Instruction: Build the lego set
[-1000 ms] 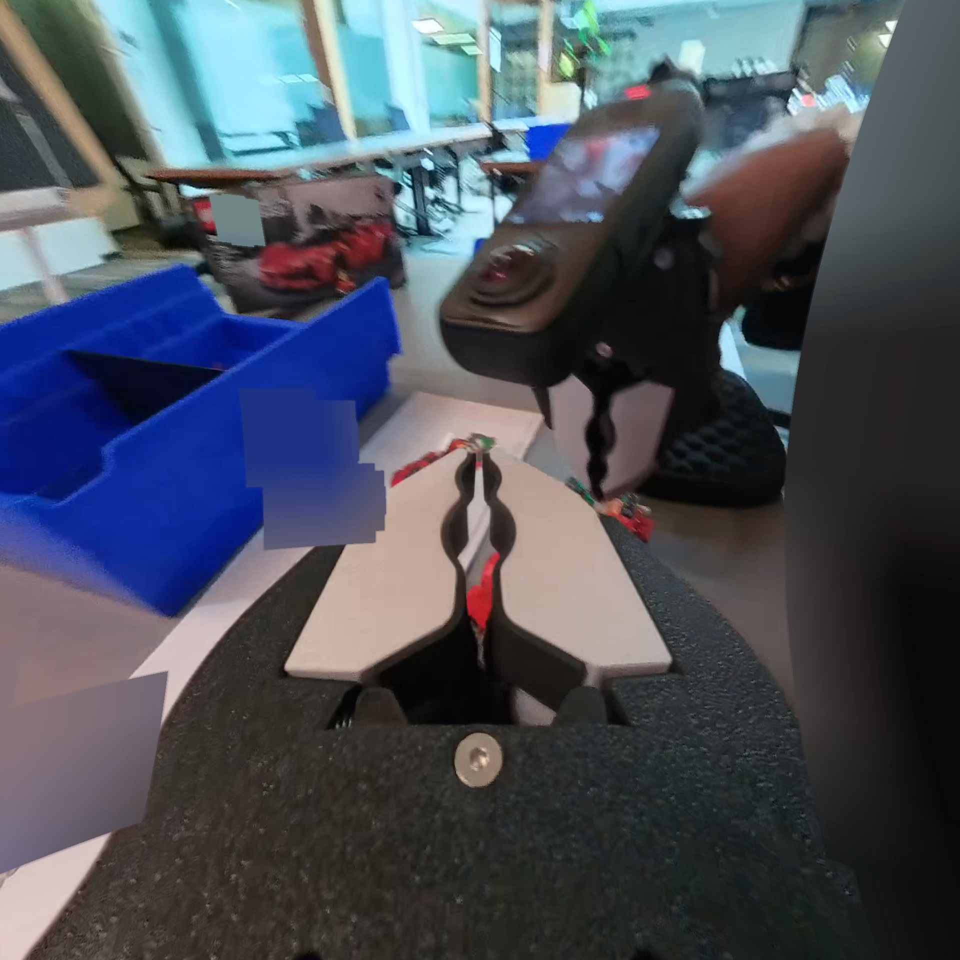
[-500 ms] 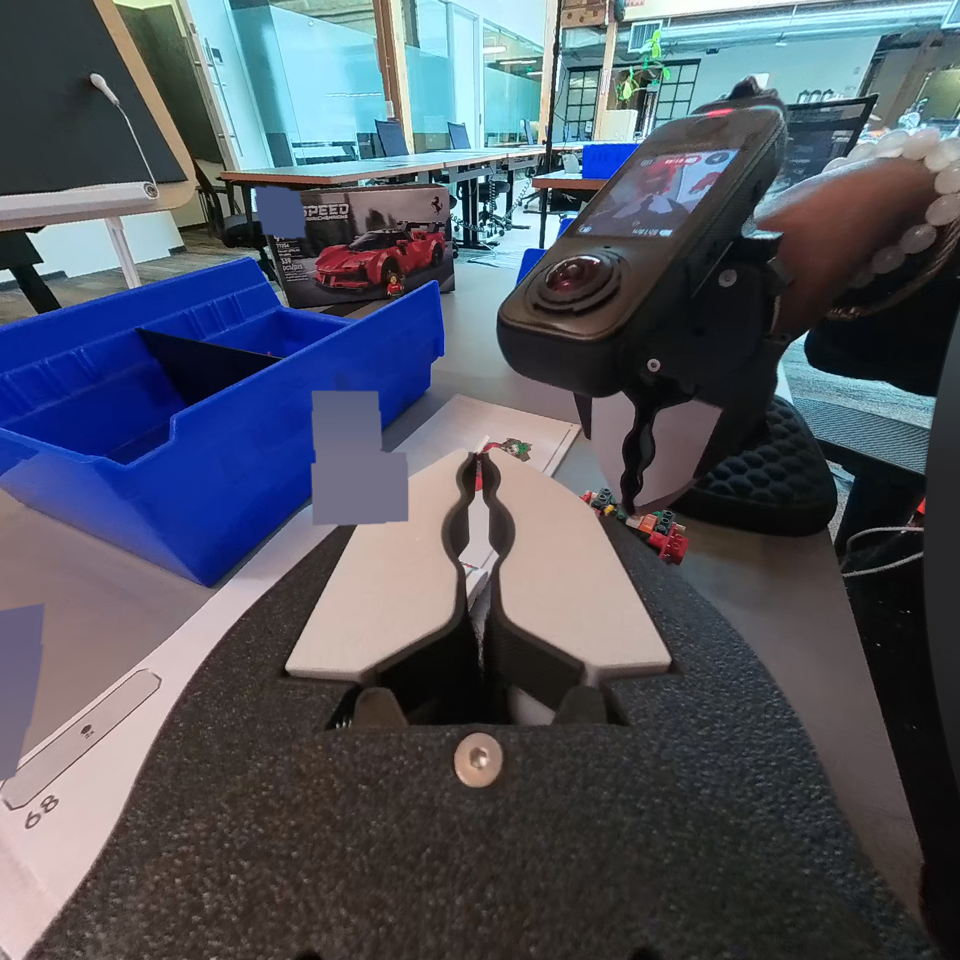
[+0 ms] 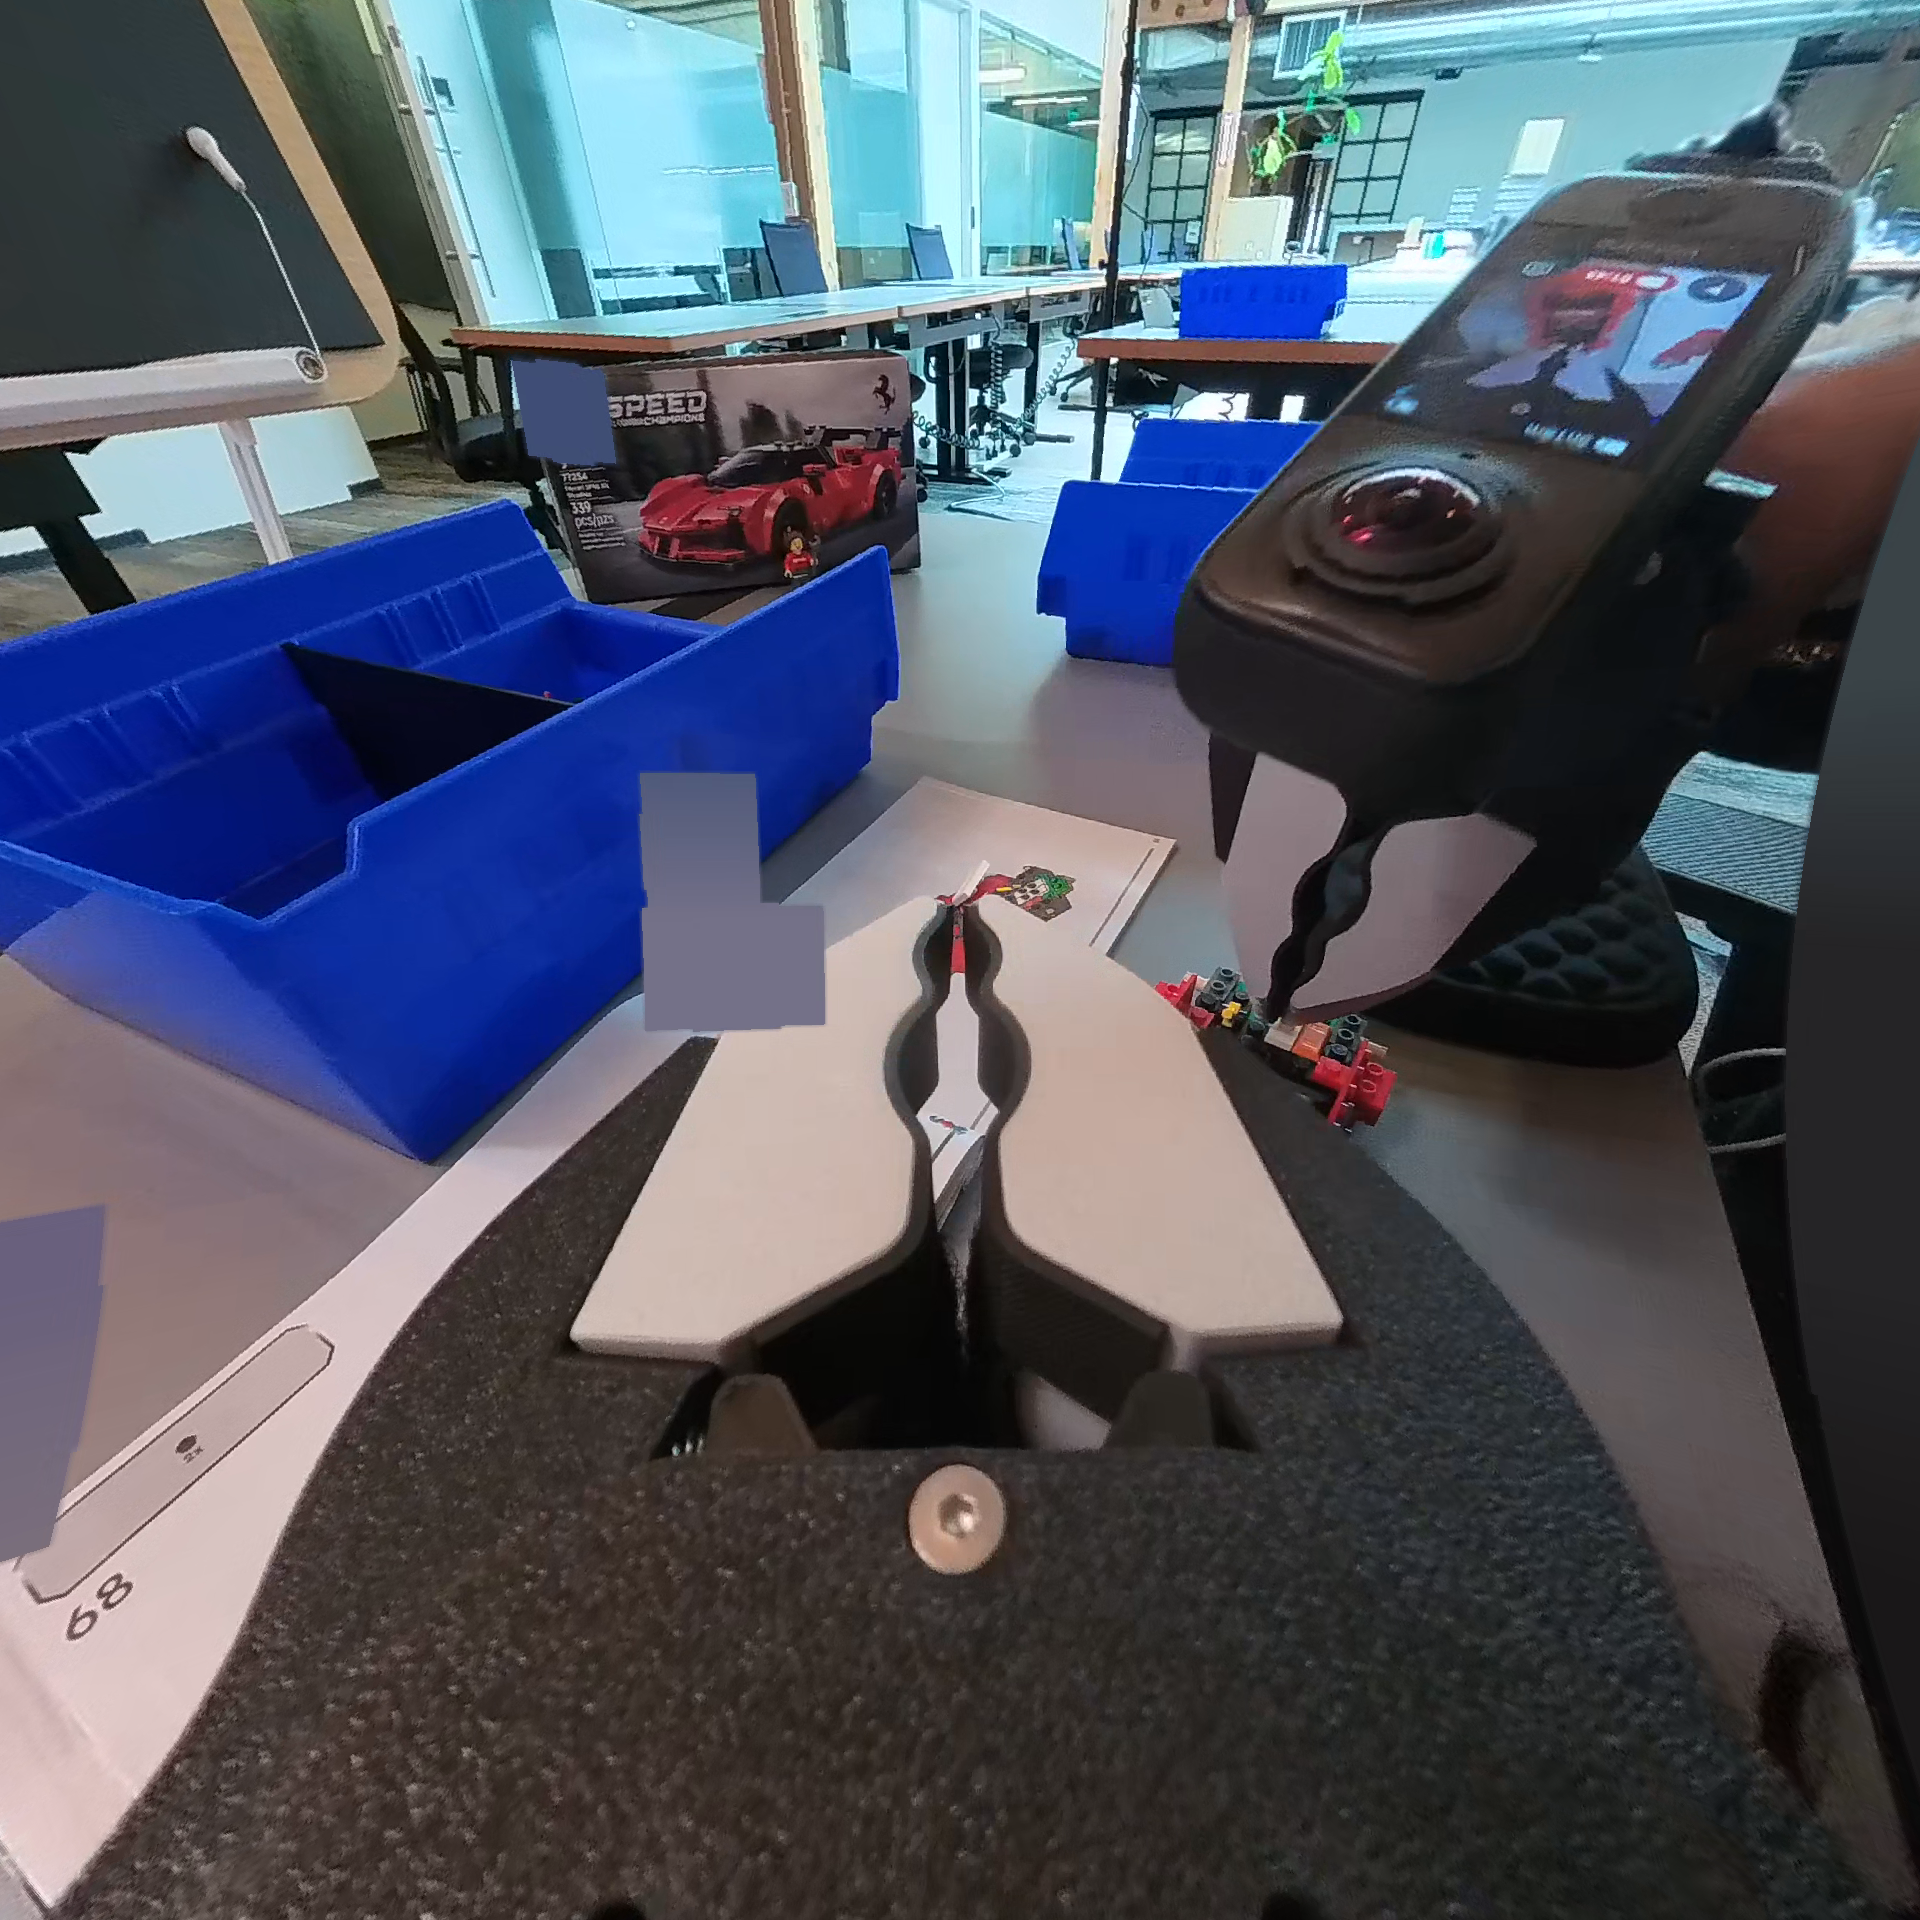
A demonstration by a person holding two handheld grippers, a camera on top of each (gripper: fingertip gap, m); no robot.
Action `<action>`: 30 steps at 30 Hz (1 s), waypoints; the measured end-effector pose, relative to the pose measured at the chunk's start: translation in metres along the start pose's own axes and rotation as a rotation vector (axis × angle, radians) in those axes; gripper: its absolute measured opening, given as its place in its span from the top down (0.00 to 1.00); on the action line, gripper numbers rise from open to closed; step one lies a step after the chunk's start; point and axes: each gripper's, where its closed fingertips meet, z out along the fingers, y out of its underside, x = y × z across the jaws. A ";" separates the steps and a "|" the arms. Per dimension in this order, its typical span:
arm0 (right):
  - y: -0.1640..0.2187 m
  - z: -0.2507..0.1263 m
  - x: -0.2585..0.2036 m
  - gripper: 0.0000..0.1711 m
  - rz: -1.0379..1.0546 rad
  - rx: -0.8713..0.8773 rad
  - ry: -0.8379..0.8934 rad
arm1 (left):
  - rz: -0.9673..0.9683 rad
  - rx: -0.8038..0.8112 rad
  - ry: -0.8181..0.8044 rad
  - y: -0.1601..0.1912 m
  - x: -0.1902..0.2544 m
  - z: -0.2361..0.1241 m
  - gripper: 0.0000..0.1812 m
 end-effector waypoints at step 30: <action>0.000 0.000 -0.004 1.00 0.001 0.303 -0.207 | 0.041 -0.057 0.006 0.010 0.004 0.004 0.99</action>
